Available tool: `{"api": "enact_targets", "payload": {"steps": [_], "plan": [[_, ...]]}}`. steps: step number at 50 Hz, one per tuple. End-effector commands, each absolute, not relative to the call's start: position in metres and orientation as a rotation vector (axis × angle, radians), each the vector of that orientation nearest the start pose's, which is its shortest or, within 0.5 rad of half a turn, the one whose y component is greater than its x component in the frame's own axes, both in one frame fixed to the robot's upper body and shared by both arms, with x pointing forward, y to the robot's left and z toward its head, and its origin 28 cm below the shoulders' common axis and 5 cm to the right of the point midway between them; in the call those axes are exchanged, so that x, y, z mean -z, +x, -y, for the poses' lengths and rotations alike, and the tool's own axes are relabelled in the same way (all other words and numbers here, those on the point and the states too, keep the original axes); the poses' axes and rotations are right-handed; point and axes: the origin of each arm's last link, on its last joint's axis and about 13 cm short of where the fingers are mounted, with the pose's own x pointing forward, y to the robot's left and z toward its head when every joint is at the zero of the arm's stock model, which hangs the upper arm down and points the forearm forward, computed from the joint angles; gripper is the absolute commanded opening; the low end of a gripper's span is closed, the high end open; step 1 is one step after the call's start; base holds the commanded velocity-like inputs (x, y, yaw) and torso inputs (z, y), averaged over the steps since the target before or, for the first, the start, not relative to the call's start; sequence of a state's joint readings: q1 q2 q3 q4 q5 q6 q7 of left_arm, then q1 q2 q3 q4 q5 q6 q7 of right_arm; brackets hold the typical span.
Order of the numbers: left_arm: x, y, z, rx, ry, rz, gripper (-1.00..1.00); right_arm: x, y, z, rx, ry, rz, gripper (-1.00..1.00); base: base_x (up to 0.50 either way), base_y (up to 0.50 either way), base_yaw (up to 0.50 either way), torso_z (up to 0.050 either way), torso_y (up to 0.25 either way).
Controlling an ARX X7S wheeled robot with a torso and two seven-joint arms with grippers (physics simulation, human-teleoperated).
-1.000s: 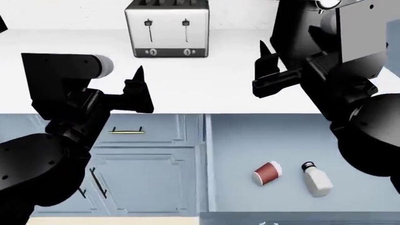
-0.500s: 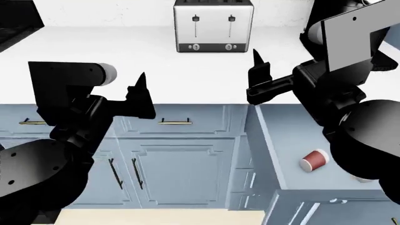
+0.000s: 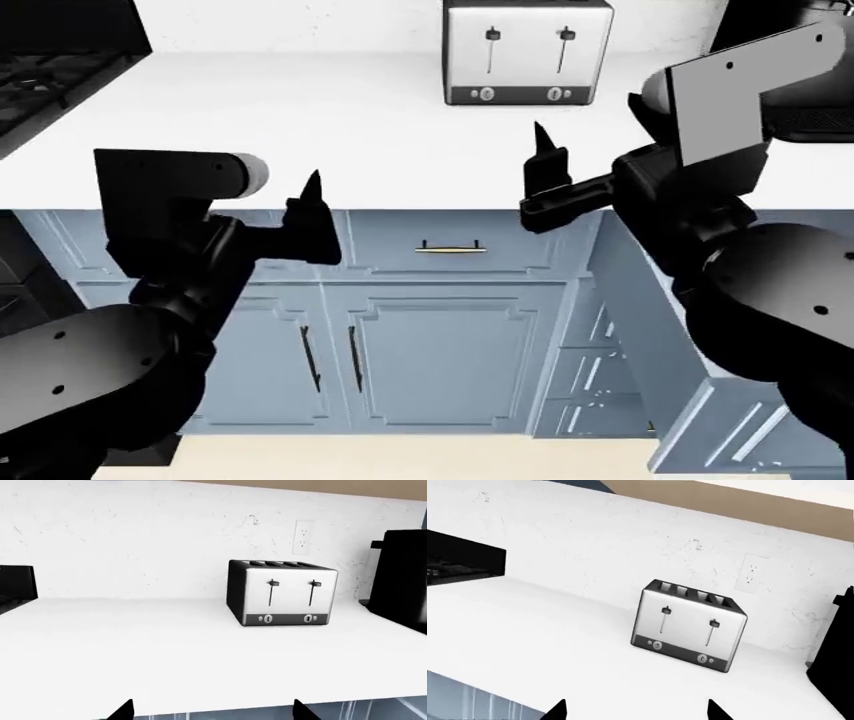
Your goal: Pick and place the shaker into the drawer. Then close the cabinet.
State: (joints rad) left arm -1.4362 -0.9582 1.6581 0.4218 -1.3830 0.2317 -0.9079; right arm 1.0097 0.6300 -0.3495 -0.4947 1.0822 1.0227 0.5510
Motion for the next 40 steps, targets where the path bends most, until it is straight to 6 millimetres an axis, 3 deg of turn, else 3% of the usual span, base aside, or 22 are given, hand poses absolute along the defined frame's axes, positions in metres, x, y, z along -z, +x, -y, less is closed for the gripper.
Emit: {"api": "enact_targets", "payload": {"steps": [1,7,14,26,32,40], "plan": [[-0.18,0.279,-0.209,0.099,-0.032,0.001,1.0,-0.241,0.296,0.115,-0.225,-0.14,0.041,1.0,0.0,0.0,0.0,0.0,0.0],[-0.142,0.313,-0.204,0.018,0.017,-0.055,1.0,-0.212,0.334,0.102,-0.244,-0.114,-0.029,1.0,0.0,0.0,0.0,0.0,0.0],[-0.099,0.342,-0.208,-0.066,0.071,-0.096,1.0,-0.164,0.37,0.099,-0.216,-0.035,-0.086,1.0,0.0,0.0,0.0,0.0,0.0],[-0.055,0.367,-0.215,-0.195,0.108,-0.179,1.0,-0.115,0.398,0.092,-0.187,0.051,-0.16,1.0,0.0,0.0,0.0,0.0,0.0],[-0.017,0.356,-0.214,-0.236,0.16,-0.294,1.0,-0.074,0.392,0.079,-0.162,0.1,-0.24,1.0,0.0,0.0,0.0,0.0,0.0],[0.002,0.341,-0.214,-0.303,0.222,-0.349,1.0,-0.027,0.363,0.078,-0.082,0.2,-0.383,1.0,0.0,0.0,0.0,0.0,0.0]]}}
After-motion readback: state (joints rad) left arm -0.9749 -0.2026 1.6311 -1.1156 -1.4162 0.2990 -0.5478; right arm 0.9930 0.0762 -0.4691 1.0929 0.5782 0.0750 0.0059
